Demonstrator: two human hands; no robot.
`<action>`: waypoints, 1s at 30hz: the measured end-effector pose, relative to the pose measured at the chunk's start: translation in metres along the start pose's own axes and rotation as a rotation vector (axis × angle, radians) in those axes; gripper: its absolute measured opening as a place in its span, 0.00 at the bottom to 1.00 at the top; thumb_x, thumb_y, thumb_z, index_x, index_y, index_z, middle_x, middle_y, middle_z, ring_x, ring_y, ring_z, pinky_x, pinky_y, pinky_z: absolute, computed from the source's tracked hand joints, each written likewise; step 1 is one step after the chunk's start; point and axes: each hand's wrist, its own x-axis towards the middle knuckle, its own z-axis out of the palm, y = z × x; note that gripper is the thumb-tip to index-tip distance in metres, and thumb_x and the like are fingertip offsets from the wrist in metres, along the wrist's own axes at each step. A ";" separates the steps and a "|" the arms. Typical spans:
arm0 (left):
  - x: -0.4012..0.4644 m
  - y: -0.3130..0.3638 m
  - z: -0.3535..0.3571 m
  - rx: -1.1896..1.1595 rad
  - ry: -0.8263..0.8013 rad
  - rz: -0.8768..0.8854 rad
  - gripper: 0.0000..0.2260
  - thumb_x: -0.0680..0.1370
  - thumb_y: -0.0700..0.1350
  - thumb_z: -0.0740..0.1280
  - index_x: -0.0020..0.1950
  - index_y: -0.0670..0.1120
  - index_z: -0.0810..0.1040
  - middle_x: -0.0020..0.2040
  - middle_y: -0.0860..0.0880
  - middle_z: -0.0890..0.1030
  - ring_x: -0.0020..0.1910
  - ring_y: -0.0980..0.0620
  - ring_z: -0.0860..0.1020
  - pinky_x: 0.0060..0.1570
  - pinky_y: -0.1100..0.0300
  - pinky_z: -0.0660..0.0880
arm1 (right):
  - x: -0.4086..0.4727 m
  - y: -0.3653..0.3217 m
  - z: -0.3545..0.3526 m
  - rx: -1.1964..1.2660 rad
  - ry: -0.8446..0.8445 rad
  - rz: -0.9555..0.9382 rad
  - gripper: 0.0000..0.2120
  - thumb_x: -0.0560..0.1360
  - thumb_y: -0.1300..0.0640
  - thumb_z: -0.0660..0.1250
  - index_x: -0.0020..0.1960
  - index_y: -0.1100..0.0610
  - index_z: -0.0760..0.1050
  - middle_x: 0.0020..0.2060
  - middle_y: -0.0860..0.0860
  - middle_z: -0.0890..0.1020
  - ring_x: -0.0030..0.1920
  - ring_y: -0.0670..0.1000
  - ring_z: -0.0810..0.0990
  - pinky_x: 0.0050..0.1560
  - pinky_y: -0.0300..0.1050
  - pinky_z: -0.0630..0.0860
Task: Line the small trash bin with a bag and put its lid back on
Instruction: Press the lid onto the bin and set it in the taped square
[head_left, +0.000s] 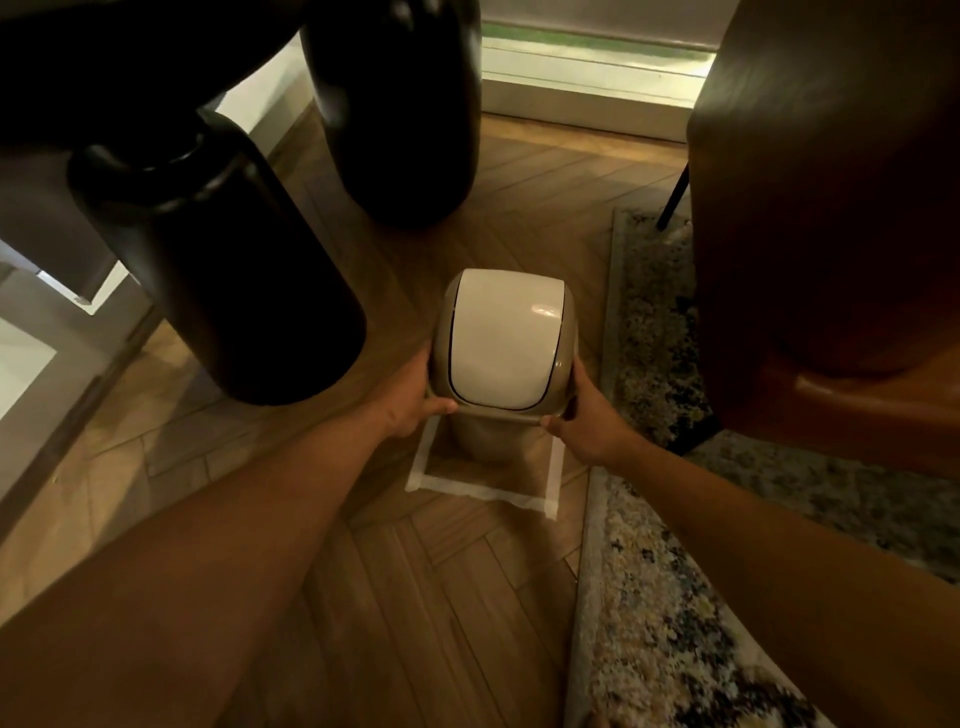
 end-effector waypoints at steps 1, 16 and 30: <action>0.003 -0.001 -0.001 -0.013 -0.007 0.001 0.48 0.69 0.48 0.79 0.80 0.53 0.53 0.79 0.49 0.63 0.77 0.49 0.61 0.75 0.46 0.61 | 0.001 0.000 0.000 -0.013 0.006 0.003 0.52 0.74 0.66 0.73 0.81 0.46 0.40 0.75 0.48 0.66 0.73 0.46 0.65 0.73 0.49 0.67; 0.029 0.013 -0.001 -0.111 -0.031 -0.060 0.40 0.72 0.40 0.76 0.79 0.50 0.59 0.76 0.47 0.67 0.76 0.47 0.64 0.71 0.52 0.62 | 0.030 0.003 -0.021 -0.087 -0.008 0.026 0.51 0.73 0.67 0.73 0.82 0.47 0.42 0.68 0.42 0.68 0.70 0.46 0.69 0.65 0.42 0.72; 0.014 0.015 -0.003 0.061 0.134 -0.076 0.36 0.72 0.51 0.76 0.76 0.51 0.63 0.72 0.45 0.70 0.69 0.43 0.72 0.66 0.48 0.72 | 0.015 -0.014 -0.027 -0.345 0.082 0.034 0.46 0.72 0.47 0.75 0.80 0.47 0.51 0.73 0.55 0.69 0.69 0.57 0.73 0.68 0.52 0.72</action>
